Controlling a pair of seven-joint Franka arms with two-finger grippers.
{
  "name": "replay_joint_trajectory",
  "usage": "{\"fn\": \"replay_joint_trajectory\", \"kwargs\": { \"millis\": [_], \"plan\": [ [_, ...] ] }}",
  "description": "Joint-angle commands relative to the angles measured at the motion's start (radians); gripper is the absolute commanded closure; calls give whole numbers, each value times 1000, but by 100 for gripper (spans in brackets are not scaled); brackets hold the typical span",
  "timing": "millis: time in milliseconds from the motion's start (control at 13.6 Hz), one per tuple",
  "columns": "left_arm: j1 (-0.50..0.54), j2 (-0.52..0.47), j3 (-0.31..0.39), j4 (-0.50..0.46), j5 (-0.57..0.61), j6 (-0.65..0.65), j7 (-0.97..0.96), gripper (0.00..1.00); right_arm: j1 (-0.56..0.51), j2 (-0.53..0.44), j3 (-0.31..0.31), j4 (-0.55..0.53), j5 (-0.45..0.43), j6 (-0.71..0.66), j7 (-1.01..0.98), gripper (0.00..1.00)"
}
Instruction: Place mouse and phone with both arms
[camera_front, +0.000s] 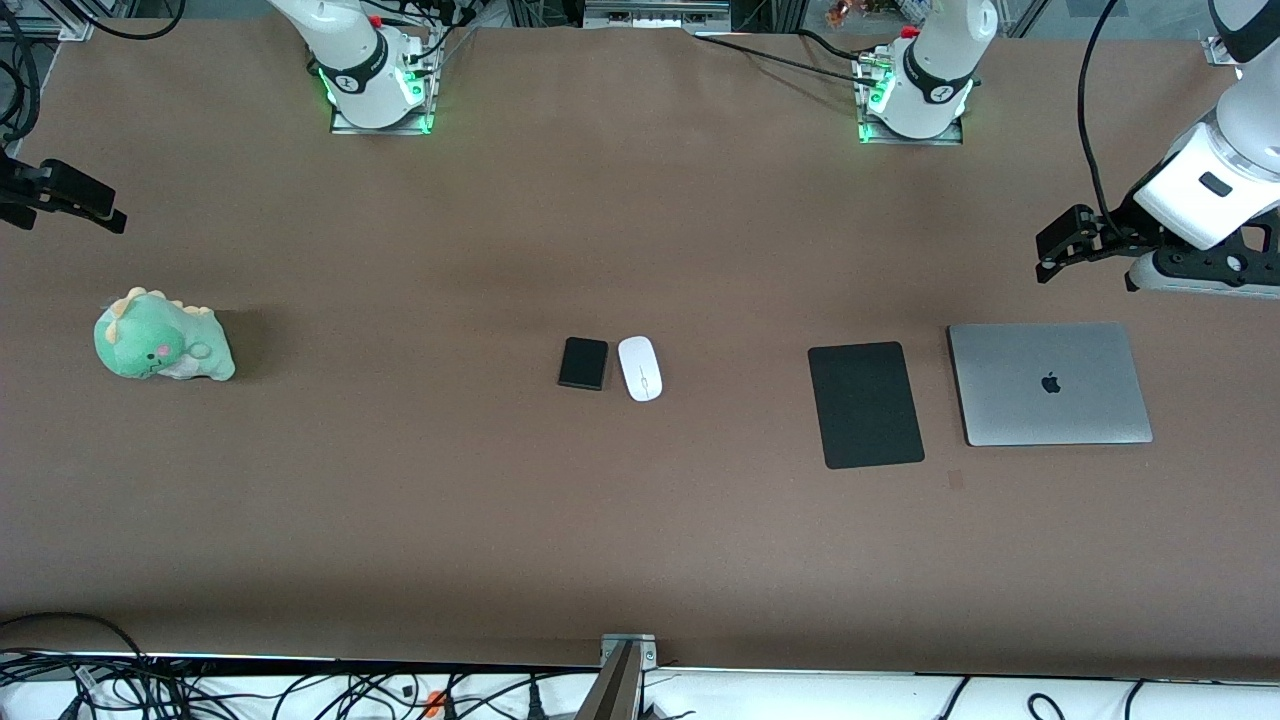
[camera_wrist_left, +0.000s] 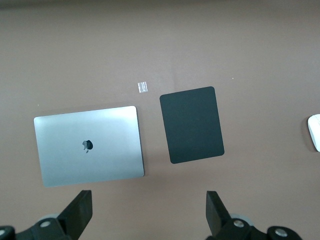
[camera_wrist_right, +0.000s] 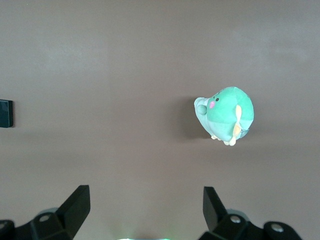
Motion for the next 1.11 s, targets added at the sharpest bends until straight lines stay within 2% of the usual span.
{"fn": "replay_joint_trajectory", "kwargs": {
  "millis": [0, 1033],
  "plan": [
    [8, 8, -6, 18, -10, -14, 16, 0, 0, -6, 6, -10, -18, 9, 0, 0],
    [6, 17, -5, 36, -11, -14, 3, 0, 0, 0, 6, -10, -18, 14, 0, 0]
  ]
}}
